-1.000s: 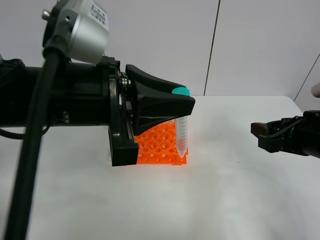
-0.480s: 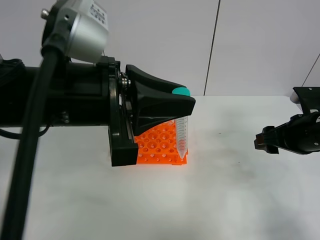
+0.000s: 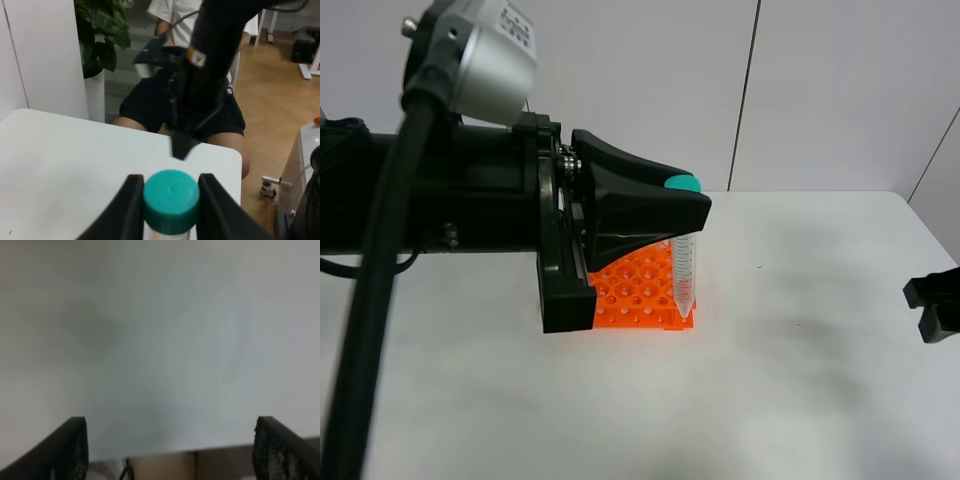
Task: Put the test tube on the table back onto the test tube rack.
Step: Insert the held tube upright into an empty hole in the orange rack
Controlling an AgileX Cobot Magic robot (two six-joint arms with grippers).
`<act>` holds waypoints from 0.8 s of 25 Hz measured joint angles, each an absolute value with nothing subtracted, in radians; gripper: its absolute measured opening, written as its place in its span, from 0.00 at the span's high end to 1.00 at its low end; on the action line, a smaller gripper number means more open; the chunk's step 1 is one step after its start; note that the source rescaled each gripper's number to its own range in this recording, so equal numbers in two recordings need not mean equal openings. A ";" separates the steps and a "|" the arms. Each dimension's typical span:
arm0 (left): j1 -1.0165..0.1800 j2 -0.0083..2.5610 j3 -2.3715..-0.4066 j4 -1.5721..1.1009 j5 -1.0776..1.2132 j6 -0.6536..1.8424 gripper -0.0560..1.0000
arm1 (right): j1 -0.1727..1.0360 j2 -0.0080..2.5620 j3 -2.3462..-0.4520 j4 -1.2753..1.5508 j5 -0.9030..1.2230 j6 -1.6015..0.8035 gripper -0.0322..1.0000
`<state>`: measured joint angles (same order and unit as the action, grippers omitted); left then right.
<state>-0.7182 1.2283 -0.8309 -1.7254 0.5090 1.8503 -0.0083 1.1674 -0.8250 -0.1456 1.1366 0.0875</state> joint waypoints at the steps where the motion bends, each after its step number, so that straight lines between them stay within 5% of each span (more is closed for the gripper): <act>1: -0.718 1.228 -0.831 -1.725 0.509 1.850 0.95 | -0.008 1.142 -0.829 -0.133 1.175 0.077 0.00; 20: -0.718 1.228 -0.831 -1.726 0.521 1.850 0.95 | -0.008 0.508 -0.827 -0.107 1.218 0.053 0.00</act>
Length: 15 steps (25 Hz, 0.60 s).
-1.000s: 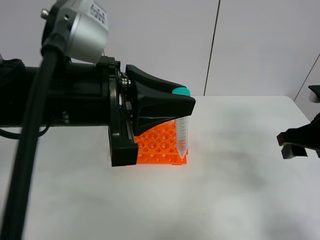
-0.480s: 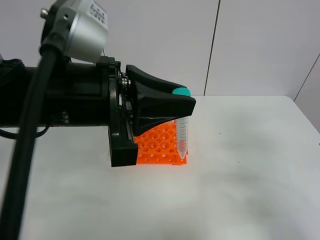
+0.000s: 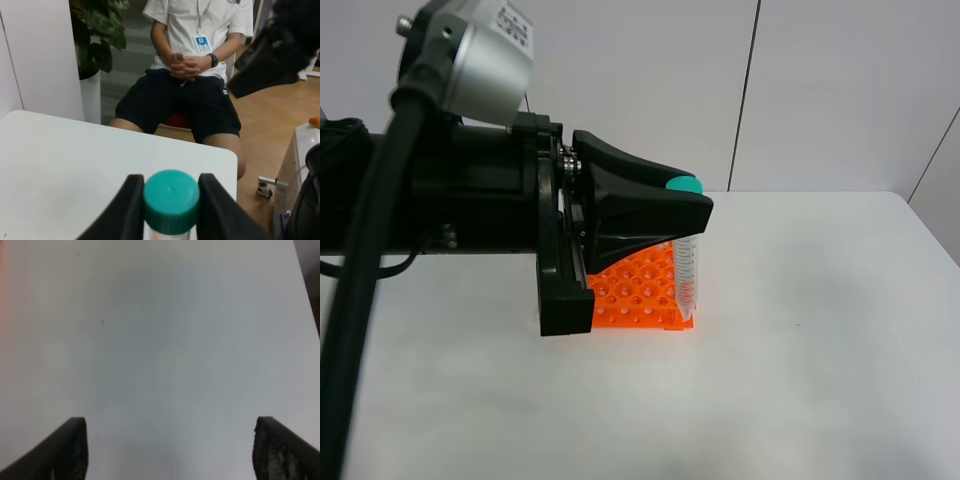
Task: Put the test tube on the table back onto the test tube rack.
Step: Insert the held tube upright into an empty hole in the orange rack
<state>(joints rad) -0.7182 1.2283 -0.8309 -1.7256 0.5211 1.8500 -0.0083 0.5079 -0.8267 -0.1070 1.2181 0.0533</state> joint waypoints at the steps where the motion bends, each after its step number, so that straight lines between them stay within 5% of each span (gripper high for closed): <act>1: -0.718 1.228 -0.831 -1.726 0.522 1.850 0.95 | -0.008 0.472 -0.819 -0.103 1.218 0.053 0.00; 15: -0.718 1.228 -0.831 -1.726 0.537 1.850 0.95 | -0.008 0.173 -0.560 -0.033 1.155 0.079 0.00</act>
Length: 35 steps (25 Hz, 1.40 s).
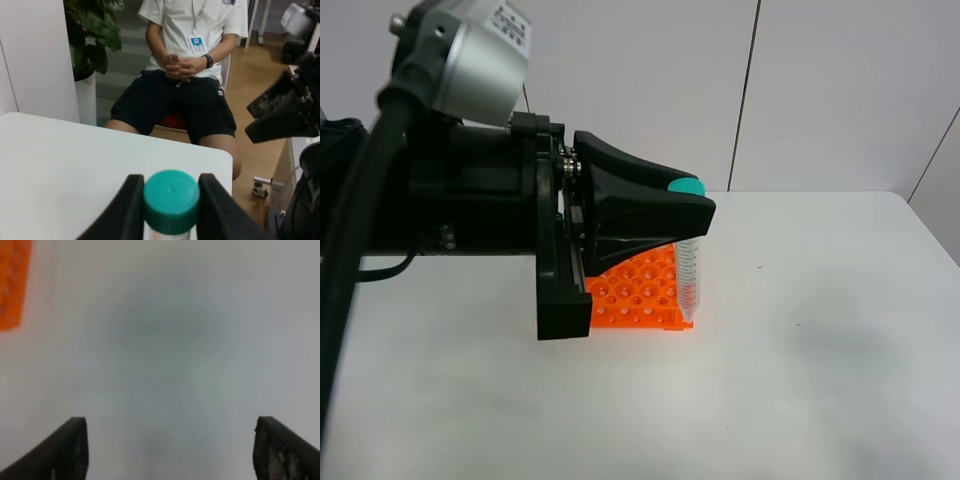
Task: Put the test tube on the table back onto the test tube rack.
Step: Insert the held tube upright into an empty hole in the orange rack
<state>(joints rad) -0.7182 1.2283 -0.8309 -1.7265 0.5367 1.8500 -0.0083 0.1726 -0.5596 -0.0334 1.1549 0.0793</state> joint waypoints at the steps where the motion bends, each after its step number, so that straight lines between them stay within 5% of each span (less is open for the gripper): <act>1: -0.718 1.228 -0.831 -1.726 0.537 1.850 0.95 | -0.008 0.145 -0.553 -0.036 1.142 0.079 0.00; 35: -0.713 1.228 -0.831 -1.726 0.449 1.854 0.95 | -0.008 -0.005 -0.501 -0.072 1.034 0.082 0.00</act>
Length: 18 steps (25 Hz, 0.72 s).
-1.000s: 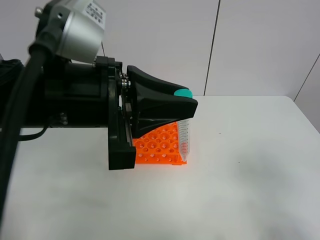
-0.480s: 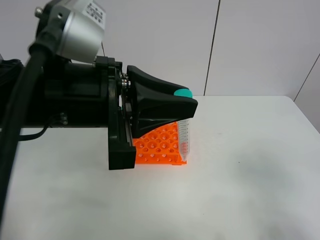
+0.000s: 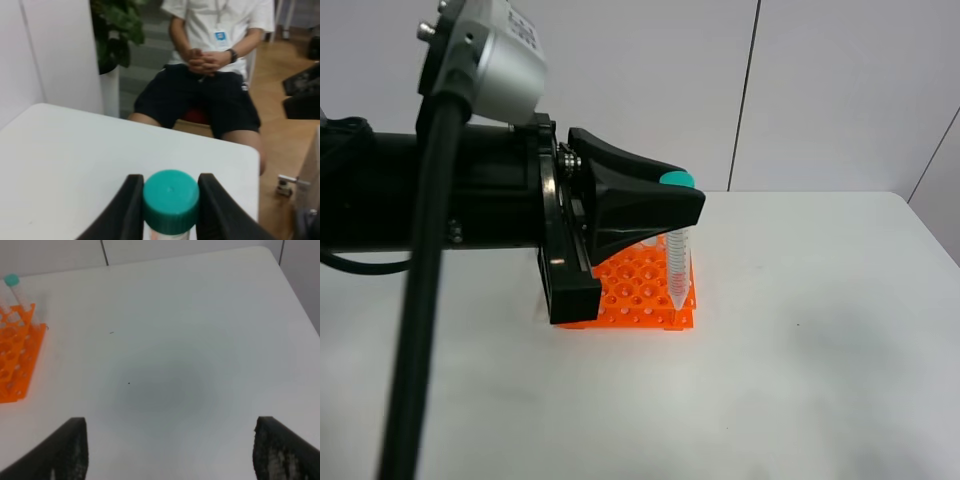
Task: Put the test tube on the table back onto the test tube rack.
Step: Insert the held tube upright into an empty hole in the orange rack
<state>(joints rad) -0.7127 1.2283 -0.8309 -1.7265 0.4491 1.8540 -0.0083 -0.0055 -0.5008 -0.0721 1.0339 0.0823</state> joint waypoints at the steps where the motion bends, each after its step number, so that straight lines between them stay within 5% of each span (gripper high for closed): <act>1: -0.707 1.228 -0.831 -1.726 0.441 1.854 0.95 | -0.008 -0.005 -0.501 -0.072 1.034 0.082 0.00; 8: -0.699 1.237 -0.848 -1.575 0.278 1.623 0.95 | -0.008 -0.005 -0.501 -0.072 1.034 0.082 0.00; 18: -0.717 1.240 -0.869 -0.477 -0.022 0.429 0.95 | -0.008 -0.005 -0.501 -0.072 1.034 0.082 0.00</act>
<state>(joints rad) -0.7167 1.2398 -0.8689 -0.4768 -0.0222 0.4285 -0.0083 -0.0055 -0.5008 -0.0721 1.0339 0.0823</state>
